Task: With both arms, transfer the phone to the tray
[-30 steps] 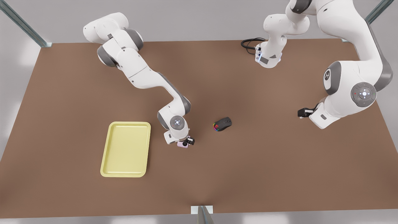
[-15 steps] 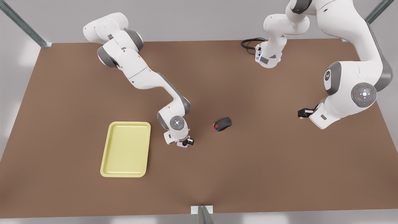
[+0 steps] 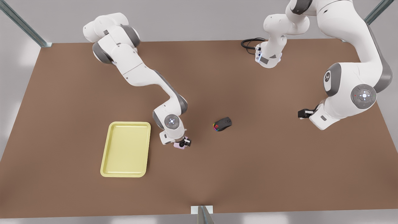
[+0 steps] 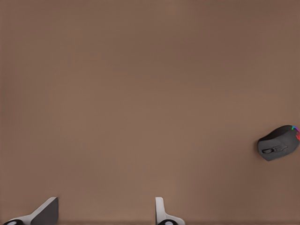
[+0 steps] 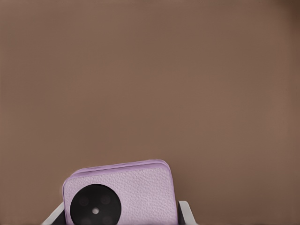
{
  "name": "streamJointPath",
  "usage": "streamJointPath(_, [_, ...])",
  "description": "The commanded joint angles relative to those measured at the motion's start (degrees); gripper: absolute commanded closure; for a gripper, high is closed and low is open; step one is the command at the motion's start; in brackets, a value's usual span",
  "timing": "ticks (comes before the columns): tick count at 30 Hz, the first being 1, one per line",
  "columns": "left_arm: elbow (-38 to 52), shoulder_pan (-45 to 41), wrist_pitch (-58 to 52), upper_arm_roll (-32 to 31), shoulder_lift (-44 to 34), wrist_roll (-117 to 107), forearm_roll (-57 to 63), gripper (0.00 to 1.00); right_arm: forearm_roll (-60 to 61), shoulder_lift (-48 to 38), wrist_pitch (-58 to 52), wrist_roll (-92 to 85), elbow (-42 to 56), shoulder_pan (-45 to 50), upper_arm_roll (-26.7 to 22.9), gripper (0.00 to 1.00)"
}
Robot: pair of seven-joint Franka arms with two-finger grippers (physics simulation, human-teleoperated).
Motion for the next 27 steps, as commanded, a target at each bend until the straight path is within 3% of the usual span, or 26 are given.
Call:
streamJointPath(1, [0.01, -0.02, -0.10, 0.07, -0.09, 0.22, -0.01, 0.00, 0.11, -2.75, -0.66, -8.71, -3.14, -2.24, 0.00, 0.19])
streamJointPath(9, [0.01, -0.02, -0.10, -0.01, -0.09, 0.22, -0.10, 0.00, 0.11, -13.56, 1.10, -33.50, -19.57, -17.79, -0.09, 0.19])
streamJointPath(15, [0.01, -0.02, -0.10, 0.07, -0.18, 0.13, -0.19, 0.00, 0.11, -16.46, 10.59, -44.93, -30.74, -24.39, -0.18, 0.18])
streamJointPath(17, [0.10, -0.11, -0.10, -0.02, -0.18, 0.04, -0.19, 0.00, 0.20, -16.37, 11.12, -45.19, -30.74, -24.65, -0.17, 0.00])
streamJointPath(20, [0.10, -0.11, -0.10, -0.02, -0.26, -0.04, -0.19, 0.00, 0.20, -17.86, 10.33, -45.10, -30.30, -24.56, -0.18, 0.00])
streamJointPath(22, [0.10, -0.20, -0.28, -0.02, -0.79, -0.39, -0.19, 0.00, 0.20, -25.24, 1.91, -45.19, -27.40, -24.56, -0.79, 0.00])
streamJointPath(24, [0.02, -0.20, -0.72, -0.02, -1.67, -0.48, -0.19, 0.00, 0.29, -34.21, -18.13, -50.36, -18.62, -24.74, -0.79, 0.00])
streamJointPath(27, [0.10, -0.20, -0.37, -0.02, -1.76, -0.48, -0.10, 0.00, 2.40, -35.80, -45.57, -61.45, -0.68, -28.78, -3.25, 0.00])
